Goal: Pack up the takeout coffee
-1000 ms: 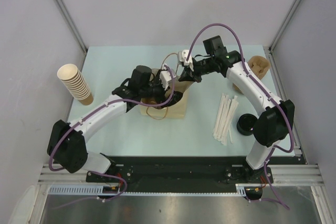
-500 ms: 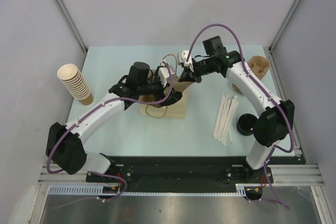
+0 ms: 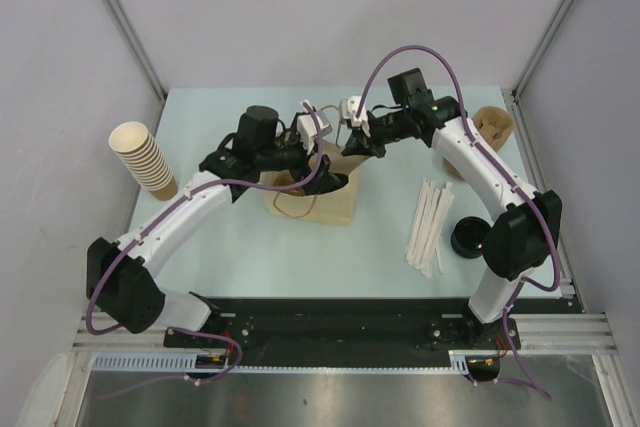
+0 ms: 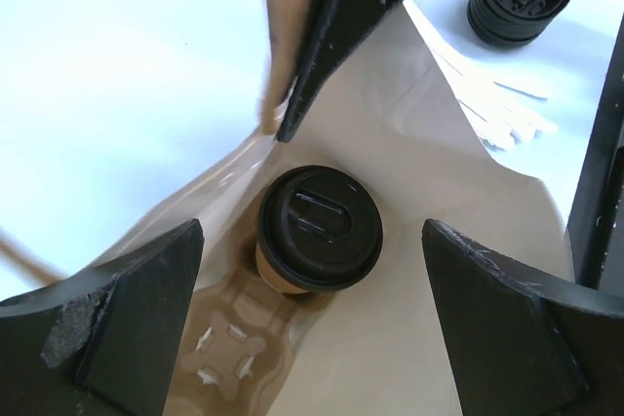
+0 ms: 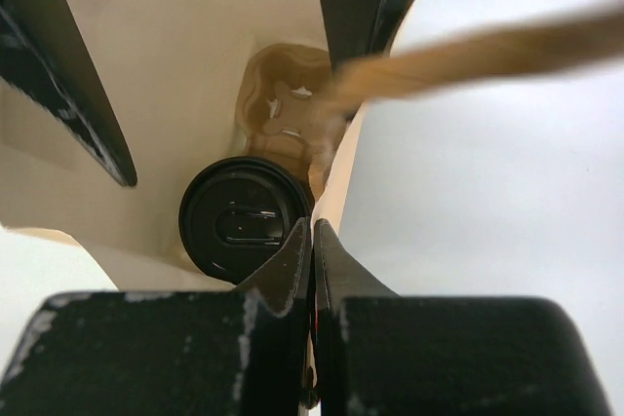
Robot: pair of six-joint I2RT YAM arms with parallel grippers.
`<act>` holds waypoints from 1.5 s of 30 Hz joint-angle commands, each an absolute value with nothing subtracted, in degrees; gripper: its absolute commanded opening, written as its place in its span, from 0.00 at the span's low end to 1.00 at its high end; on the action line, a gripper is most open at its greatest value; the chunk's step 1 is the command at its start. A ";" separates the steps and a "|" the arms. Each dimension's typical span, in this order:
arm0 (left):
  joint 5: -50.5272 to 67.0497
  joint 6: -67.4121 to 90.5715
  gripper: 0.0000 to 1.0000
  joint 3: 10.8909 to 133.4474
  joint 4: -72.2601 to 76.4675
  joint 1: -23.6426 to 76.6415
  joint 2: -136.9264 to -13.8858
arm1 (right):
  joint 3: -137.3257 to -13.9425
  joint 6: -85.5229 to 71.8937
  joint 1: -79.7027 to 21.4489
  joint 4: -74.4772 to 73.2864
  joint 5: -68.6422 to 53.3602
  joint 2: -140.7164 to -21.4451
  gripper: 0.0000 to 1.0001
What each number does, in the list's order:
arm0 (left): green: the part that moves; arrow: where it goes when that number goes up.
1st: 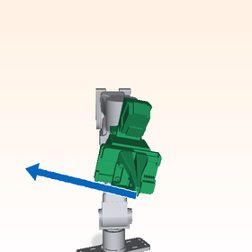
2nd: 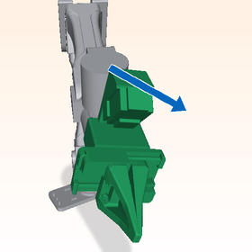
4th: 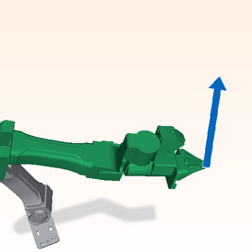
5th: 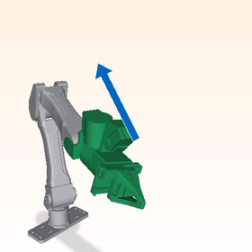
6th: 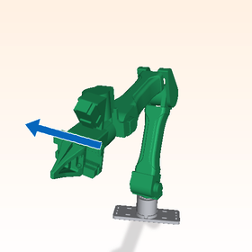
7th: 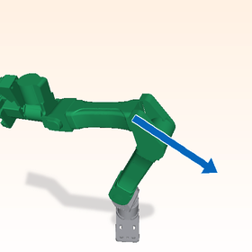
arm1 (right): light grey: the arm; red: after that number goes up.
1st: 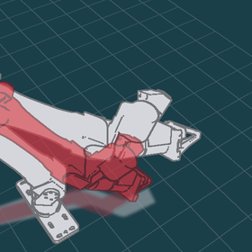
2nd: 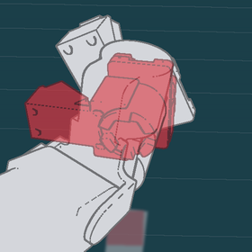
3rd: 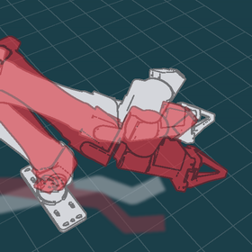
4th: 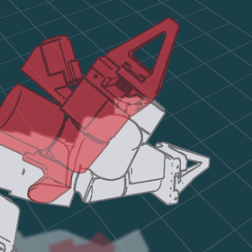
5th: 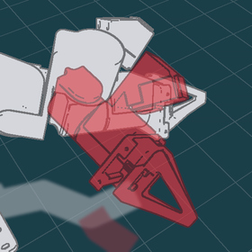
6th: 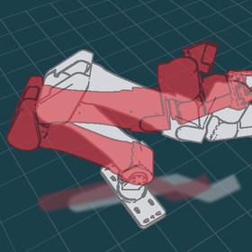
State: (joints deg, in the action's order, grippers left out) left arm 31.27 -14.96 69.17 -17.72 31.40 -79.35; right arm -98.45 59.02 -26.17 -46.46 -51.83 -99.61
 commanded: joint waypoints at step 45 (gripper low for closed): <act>15.91 1.85 0.99 88.86 -19.86 13.01 -82.26 | -113.11 27.16 -20.48 -39.99 -43.95 -104.68 0.42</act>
